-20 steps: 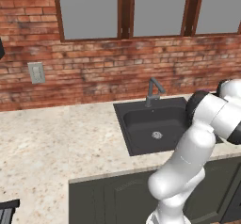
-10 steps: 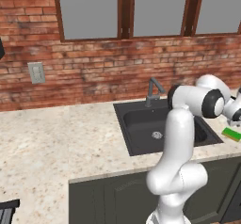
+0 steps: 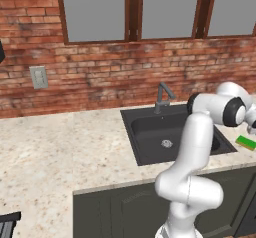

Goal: Pick the pan and sponge and place them into the sink. Then turn on the water.

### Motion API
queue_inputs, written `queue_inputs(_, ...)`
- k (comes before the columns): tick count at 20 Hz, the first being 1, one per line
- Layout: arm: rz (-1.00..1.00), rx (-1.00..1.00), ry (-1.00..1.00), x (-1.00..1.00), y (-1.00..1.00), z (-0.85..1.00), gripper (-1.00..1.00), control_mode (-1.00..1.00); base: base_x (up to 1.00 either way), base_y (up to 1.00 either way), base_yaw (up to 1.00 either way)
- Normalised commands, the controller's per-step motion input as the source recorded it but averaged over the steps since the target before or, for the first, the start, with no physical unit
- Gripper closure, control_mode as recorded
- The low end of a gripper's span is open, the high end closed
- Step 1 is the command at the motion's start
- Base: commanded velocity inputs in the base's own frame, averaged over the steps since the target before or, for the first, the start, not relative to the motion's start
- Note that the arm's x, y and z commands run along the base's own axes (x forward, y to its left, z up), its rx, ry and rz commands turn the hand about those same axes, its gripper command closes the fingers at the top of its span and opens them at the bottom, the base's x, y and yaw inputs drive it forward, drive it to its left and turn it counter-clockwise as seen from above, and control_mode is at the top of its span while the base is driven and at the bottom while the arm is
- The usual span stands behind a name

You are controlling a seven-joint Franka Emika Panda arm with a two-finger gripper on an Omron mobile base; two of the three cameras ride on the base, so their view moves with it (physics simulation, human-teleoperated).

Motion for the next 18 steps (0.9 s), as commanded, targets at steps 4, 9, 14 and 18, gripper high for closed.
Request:
queue_inputs(4,0.0,0.04,0.01,0.36,-0.24,-0.05,-1.0,-1.0,0.0,0.0,0.0)
queue_inputs(9,0.0,0.02,0.03,0.36,-0.04,-0.1,-1.0,-1.0,0.0,0.0,0.0)
queue_inputs(14,0.0,0.01,0.05,0.34,0.0,-0.25,-1.0,-1.0,0.0,0.0,0.0)
queue_inputs(18,0.0,0.04,0.02,0.3,0.0,-0.37,-1.0,-1.0,0.0,0.0,0.0)
